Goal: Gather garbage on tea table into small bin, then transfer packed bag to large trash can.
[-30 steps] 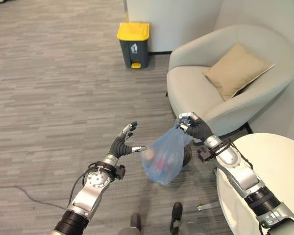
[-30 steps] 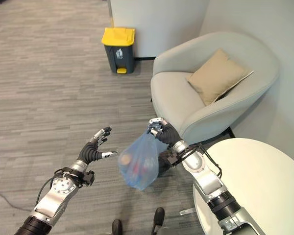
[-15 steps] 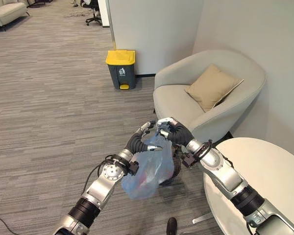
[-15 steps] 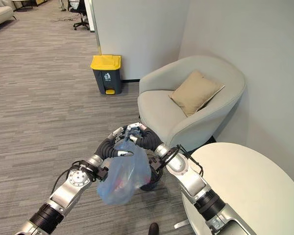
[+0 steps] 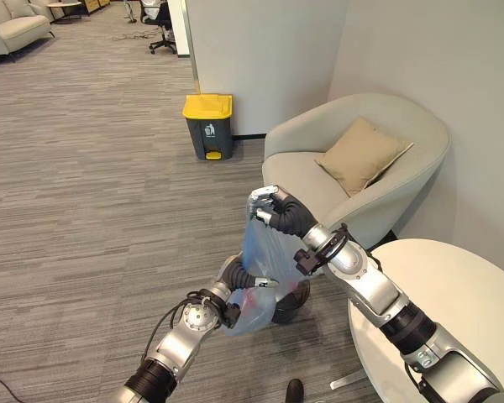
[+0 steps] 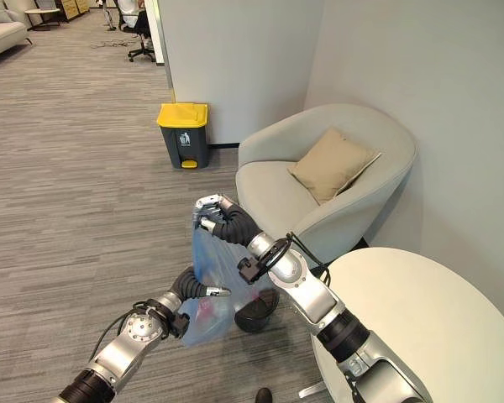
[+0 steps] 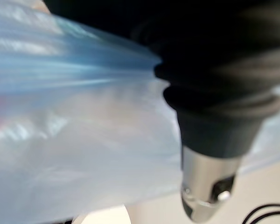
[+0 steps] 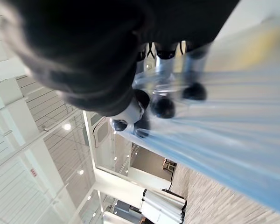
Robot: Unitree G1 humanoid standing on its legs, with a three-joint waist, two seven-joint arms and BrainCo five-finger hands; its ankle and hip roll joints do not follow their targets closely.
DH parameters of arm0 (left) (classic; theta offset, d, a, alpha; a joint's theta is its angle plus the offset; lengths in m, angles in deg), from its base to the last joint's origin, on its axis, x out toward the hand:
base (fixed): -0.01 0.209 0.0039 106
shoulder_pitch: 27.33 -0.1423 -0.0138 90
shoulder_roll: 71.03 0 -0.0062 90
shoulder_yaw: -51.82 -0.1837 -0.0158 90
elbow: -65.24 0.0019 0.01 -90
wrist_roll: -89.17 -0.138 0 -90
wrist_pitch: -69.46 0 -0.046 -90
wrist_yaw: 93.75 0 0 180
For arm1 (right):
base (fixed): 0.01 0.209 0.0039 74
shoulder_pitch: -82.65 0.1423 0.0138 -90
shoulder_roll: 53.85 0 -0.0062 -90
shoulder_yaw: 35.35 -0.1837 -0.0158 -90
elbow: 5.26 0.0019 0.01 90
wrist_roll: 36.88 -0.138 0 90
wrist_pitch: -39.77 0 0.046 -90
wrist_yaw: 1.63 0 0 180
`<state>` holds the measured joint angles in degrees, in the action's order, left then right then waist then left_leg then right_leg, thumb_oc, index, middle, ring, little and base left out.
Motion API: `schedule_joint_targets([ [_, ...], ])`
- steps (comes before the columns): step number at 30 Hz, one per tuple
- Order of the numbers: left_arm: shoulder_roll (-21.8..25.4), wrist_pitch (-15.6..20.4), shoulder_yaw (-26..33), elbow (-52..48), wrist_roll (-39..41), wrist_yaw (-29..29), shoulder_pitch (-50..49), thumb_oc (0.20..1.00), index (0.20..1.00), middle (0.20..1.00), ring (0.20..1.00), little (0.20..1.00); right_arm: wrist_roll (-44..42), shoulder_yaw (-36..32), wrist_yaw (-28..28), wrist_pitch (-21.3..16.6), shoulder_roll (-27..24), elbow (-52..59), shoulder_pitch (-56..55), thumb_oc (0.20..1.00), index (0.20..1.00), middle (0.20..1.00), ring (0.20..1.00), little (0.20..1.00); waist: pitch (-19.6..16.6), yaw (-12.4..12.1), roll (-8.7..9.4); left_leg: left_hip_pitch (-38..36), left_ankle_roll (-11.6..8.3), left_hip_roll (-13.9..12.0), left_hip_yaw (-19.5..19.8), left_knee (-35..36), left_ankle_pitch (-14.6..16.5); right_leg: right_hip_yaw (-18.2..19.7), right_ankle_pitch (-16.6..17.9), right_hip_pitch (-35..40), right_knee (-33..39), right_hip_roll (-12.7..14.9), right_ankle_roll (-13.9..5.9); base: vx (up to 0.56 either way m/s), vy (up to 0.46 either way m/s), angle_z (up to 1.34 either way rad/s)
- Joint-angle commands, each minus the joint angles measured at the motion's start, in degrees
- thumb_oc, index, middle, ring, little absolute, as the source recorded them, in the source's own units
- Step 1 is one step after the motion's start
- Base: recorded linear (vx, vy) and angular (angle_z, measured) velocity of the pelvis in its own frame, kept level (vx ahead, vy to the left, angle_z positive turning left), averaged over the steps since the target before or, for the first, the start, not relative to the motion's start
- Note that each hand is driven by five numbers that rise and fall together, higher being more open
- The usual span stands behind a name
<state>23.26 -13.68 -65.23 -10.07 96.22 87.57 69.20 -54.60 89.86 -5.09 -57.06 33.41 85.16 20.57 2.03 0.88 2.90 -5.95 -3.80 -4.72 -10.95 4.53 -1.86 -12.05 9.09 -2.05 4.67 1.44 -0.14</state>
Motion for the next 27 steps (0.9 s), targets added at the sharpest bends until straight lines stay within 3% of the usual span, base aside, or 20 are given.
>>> schedule_joint_targets([
  [1, -0.55, 1.70, -3.49, 3.90, -4.96, -1.90, 6.01, 1.000, 1.000, 1.000, 1.000, 1.000, -5.15, -0.95, 1.36, -3.95, 6.73, 1.42, 10.16, 0.200, 0.200, 0.200, 0.200, 0.200, -0.28, -0.14, 1.88, 1.32, 1.30, 2.03, 1.75, 0.47, 4.31, 2.73, -10.54, 4.92, -0.71, 1.41, -5.10, -0.01, 0.011, -0.06],
  [14, -6.13, 0.48, -6.70, 8.64, -7.02, -9.15, 14.35, 1.000, 1.000, 1.000, 1.000, 1.000, -9.08, 5.56, 2.15, -4.46, 14.22, 1.32, 14.02, 0.200, 0.200, 0.200, 0.200, 0.200, 0.07, -0.55, 2.73, 1.48, 1.54, 2.18, 1.98, 0.47, 4.26, 2.83, -10.39, 4.61, -0.95, 1.67, -4.96, 0.00, 0.002, -0.01],
  [15, -6.63, 0.53, -6.90, 9.05, -6.56, -9.55, 15.16, 0.664, 0.664, 0.664, 0.664, 0.664, -9.15, 5.94, 2.33, -4.50, 14.66, 1.21, 14.33, 0.200, 0.200, 0.200, 0.200, 0.200, 0.09, -0.49, 2.74, 1.48, 1.55, 2.21, 2.00, 0.47, 4.26, 2.80, -10.42, 4.56, -1.01, 1.69, -4.94, 0.00, 0.000, 0.00],
  [16, -6.63, 0.53, -6.90, 9.06, -6.56, -9.55, 15.17, 0.664, 0.664, 0.664, 0.664, 0.664, -9.15, 5.94, 2.33, -4.51, 14.66, 1.20, 14.34, 0.200, 0.200, 0.200, 0.200, 0.200, 0.09, -0.49, 2.74, 1.48, 1.55, 2.21, 2.01, 0.47, 4.26, 2.80, -10.42, 4.56, -1.01, 1.69, -4.94, 0.00, 0.000, 0.00],
  [17, -7.38, 0.87, -7.02, 9.25, -5.33, -10.92, 17.37, 0.200, 0.200, 0.200, 0.200, 0.200, -9.02, 6.31, 2.94, -4.70, 14.66, 1.53, 14.87, 0.200, 0.200, 0.200, 0.200, 0.200, 0.09, -0.40, 2.78, 1.57, 1.57, 2.29, 2.08, 0.47, 4.20, 2.84, -10.41, 4.52, -1.06, 1.73, -4.94, 0.00, 0.000, 0.00],
  [27, -6.18, 2.68, -3.53, 3.82, 0.15, -13.16, 17.09, 0.200, 0.200, 0.200, 0.200, 0.200, -4.92, 6.02, 3.34, -4.26, 11.25, 2.24, 14.12, 0.200, 0.200, 0.200, 0.200, 0.200, 0.02, -0.25, 2.67, 1.17, 1.72, 2.49, 2.05, 0.47, 4.35, 3.05, -10.25, 4.90, -0.73, 1.87, -5.06, 0.00, 0.000, 0.00],
])
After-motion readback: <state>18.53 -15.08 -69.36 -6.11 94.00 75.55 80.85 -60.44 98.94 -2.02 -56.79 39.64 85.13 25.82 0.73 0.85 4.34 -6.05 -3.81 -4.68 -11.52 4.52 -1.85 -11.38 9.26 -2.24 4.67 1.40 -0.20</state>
